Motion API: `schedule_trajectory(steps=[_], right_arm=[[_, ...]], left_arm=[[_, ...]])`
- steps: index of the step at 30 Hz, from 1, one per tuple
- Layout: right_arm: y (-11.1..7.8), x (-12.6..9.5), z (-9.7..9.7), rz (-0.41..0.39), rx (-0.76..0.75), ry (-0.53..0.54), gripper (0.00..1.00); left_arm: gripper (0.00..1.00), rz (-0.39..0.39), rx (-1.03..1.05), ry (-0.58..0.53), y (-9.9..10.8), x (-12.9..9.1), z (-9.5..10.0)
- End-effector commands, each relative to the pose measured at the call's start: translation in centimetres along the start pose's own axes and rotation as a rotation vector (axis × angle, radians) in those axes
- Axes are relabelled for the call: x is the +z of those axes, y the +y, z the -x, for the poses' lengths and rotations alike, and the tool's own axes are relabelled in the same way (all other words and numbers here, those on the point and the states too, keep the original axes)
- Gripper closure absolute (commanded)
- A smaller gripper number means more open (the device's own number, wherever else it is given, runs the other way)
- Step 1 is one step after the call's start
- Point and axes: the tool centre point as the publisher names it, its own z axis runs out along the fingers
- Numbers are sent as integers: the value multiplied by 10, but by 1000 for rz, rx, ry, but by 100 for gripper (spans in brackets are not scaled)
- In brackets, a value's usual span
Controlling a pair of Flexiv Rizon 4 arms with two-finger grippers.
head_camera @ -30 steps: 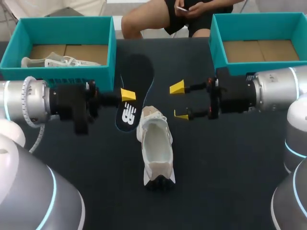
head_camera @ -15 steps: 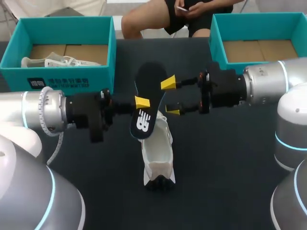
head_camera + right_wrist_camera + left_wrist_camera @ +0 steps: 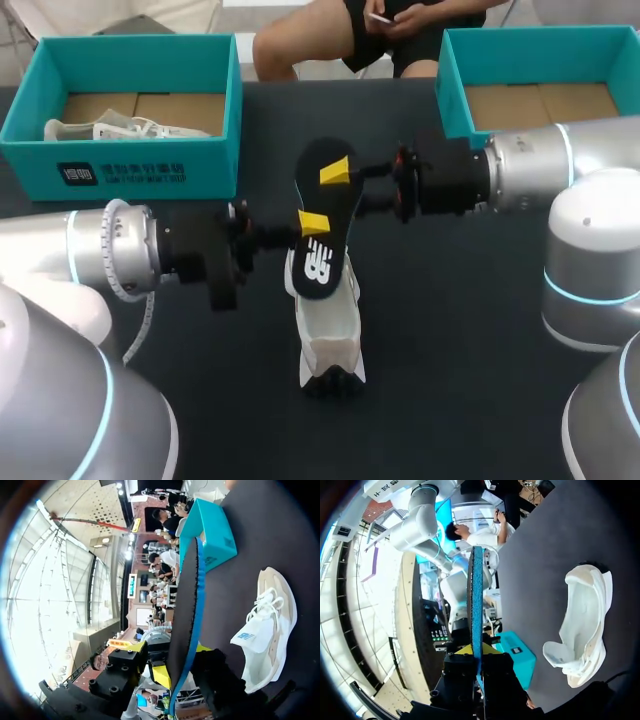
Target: Take the shoe out of the shoebox, open the shoe tongue, remove and reinsert the insole, then place the shoe into the shoebox
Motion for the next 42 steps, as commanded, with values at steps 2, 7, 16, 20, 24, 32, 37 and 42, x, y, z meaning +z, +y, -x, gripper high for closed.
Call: schedule_trajectory(steps=[2, 7, 16, 20, 24, 32, 37, 42], right_arm=[[2, 6, 2, 18, 6, 0, 61], [2, 4, 3, 28, 11, -1, 69], [2, 3, 6, 23, 21, -2, 100], [1, 2, 8, 21, 24, -3, 100], [-2, -3, 17, 28, 44, -6, 100], [-7, -8, 29, 38, 71, 0, 100], [-8, -6, 36, 36, 86, 2, 100], [-11, -5, 39, 34, 92, 2, 100]], left_arm=[[100, 11, -1, -3, -11, -1, 0], [100, 22, -8, -10, -14, -3, 0], [100, 20, -21, -15, -14, -5, 0], [22, 9, -43, -13, -12, -10, 1], [0, 3, -51, 24, -6, -26, 1], [0, 45, -83, 123, 8, -56, -2], [0, 38, -170, 314, 20, -58, 13], [0, -8, -258, 619, 28, -50, 26]])
